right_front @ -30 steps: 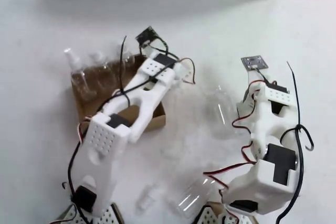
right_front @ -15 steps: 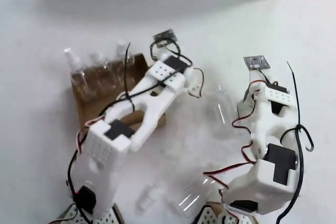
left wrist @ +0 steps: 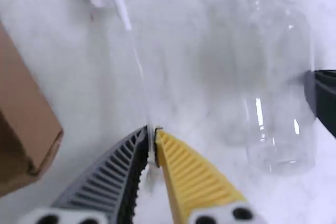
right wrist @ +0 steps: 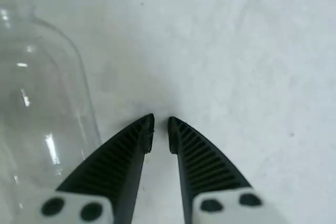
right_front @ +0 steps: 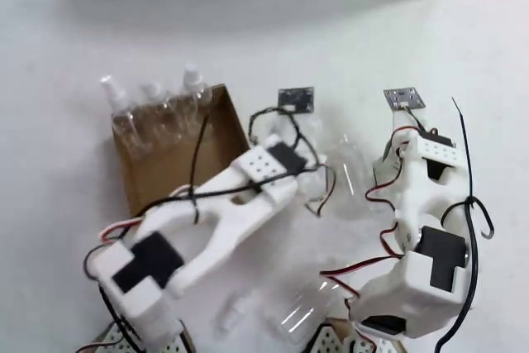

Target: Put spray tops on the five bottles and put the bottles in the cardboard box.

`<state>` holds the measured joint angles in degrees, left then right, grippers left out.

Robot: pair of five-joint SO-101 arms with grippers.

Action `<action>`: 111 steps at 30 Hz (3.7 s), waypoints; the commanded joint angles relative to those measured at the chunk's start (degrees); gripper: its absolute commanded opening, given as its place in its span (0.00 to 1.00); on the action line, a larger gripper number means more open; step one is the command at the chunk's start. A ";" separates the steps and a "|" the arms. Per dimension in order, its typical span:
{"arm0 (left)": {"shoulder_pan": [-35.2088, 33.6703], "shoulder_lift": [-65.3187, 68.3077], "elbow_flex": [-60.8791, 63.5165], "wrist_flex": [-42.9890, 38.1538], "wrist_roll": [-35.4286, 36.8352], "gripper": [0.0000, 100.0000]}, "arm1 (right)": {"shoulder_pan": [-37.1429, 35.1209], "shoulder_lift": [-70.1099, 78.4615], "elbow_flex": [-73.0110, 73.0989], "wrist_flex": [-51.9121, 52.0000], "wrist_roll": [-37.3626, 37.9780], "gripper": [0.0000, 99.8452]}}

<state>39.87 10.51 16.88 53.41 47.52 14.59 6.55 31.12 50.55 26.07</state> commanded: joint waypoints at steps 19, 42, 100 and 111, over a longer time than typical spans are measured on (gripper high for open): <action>6.73 -22.90 26.46 -11.60 -11.69 0.16 | -1.10 0.13 -0.26 -0.57 -0.62 0.02; -3.47 -2.95 0.79 -5.80 -14.59 0.30 | -1.10 0.13 -0.26 -0.57 -0.62 0.02; -0.40 -17.80 -2.37 10.64 -17.05 0.02 | 0.48 -6.64 -13.71 18.42 -4.13 0.02; -0.40 -45.49 21.63 7.03 -23.47 0.02 | -1.54 -15.96 -14.86 25.63 -4.13 0.07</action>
<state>38.73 -23.96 33.93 61.76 26.68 14.95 -5.85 19.08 75.52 22.29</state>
